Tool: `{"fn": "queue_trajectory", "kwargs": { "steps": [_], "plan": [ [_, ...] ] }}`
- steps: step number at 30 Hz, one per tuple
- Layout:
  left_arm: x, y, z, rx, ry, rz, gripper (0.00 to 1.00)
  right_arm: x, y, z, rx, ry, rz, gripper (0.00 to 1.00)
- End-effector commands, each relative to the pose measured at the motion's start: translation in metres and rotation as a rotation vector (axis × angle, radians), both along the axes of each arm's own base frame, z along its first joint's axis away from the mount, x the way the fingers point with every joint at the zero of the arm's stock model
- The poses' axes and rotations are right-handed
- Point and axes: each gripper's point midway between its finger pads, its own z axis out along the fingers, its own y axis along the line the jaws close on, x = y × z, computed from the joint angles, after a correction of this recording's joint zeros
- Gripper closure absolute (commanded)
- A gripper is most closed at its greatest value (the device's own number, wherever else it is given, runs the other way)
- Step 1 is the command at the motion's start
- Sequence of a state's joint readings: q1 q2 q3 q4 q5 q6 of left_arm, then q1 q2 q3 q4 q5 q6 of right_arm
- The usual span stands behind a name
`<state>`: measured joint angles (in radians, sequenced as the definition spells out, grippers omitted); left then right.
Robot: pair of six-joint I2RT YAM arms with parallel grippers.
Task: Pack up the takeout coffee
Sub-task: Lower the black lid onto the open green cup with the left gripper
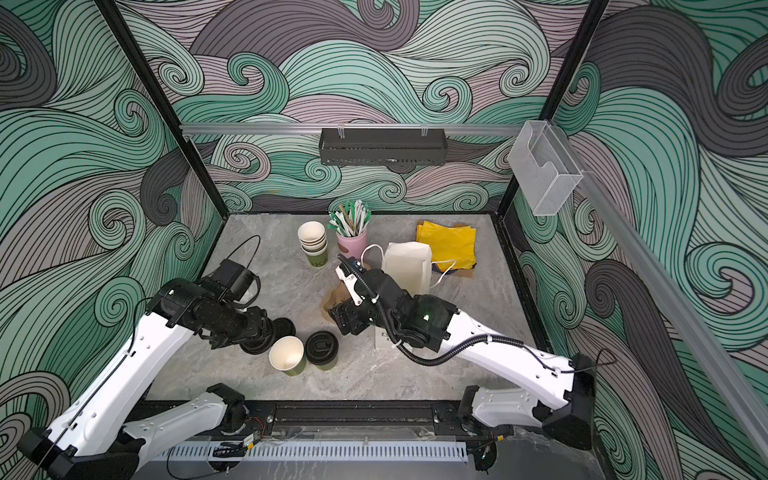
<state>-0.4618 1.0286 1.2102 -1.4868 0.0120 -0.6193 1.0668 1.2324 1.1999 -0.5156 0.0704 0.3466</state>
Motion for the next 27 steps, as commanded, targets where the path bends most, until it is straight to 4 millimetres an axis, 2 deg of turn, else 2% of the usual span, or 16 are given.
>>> {"fn": "queue_trajectory", "kwargs": {
  "steps": [1, 5, 12, 27],
  "plan": [
    [-0.019, -0.003, 0.001, 0.027, 0.060, 0.014, 0.33, 0.004, 0.003, 0.001, -0.012, -0.001, 0.009, 0.22],
    [-0.023, -0.015, -0.007, 0.054, 0.084, -0.035, 0.33, 0.004, 0.003, 0.002, -0.009, -0.004, 0.004, 0.21],
    [-0.011, -0.043, -0.022, 0.043, 0.110, -0.123, 0.33, 0.003, -0.002, 0.004, 0.000, -0.003, -0.007, 0.21],
    [-0.007, -0.060, -0.052, 0.037, 0.190, -0.203, 0.33, 0.001, -0.006, 0.006, 0.011, 0.001, -0.016, 0.22]
  ]
}}
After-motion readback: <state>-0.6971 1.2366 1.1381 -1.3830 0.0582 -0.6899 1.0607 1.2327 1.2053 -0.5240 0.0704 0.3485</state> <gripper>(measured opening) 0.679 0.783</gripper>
